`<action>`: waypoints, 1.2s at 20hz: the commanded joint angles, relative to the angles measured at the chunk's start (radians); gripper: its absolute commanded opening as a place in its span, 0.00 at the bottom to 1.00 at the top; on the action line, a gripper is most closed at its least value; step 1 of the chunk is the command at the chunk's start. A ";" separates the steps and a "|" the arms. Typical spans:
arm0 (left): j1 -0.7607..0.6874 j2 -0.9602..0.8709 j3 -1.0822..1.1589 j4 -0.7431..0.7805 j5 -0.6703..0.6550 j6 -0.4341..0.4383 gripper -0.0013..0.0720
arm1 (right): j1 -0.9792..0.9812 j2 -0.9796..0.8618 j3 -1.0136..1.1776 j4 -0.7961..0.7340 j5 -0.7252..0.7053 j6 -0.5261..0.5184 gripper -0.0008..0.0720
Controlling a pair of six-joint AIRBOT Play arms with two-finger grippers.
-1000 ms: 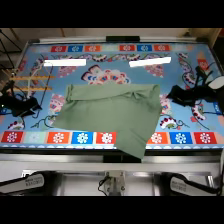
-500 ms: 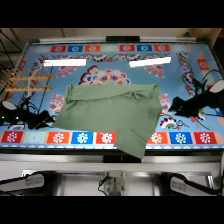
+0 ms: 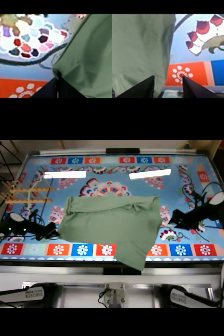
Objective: Fold the shirts.
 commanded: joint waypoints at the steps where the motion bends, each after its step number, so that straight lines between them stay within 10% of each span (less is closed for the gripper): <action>1: -0.006 -0.001 0.001 -0.002 -0.060 0.059 0.06 | 0.001 0.000 -0.001 -0.001 0.019 0.001 0.66; 6: -0.003 0.033 0.020 0.010 -0.085 0.106 0.06 | 0.002 0.001 -0.181 0.084 0.025 -0.043 0.67; 8: 0.010 0.054 0.026 0.009 -0.087 0.105 0.06 | 0.002 0.001 -0.288 0.183 -0.027 -0.090 0.89; 14: 0.030 0.101 0.027 0.007 -0.112 0.105 0.06 | 0.193 -0.001 -0.444 0.198 -0.312 -0.059 0.87; 17: 0.030 0.119 0.027 0.005 -0.113 0.106 0.06 | 0.253 -0.014 -0.445 0.196 -0.368 -0.012 0.64; 18: 0.030 0.123 0.027 0.005 -0.119 0.106 0.06 | 0.263 -0.014 -0.444 0.196 -0.367 -0.005 0.27; 19: 0.030 0.129 0.027 0.005 -0.124 0.115 0.06 | 0.263 -0.012 -0.444 0.211 -0.367 0.001 0.10; 24: 0.052 0.144 0.032 0.008 -0.142 0.138 0.06 | 0.262 0.053 -0.443 0.225 -0.378 -0.022 0.10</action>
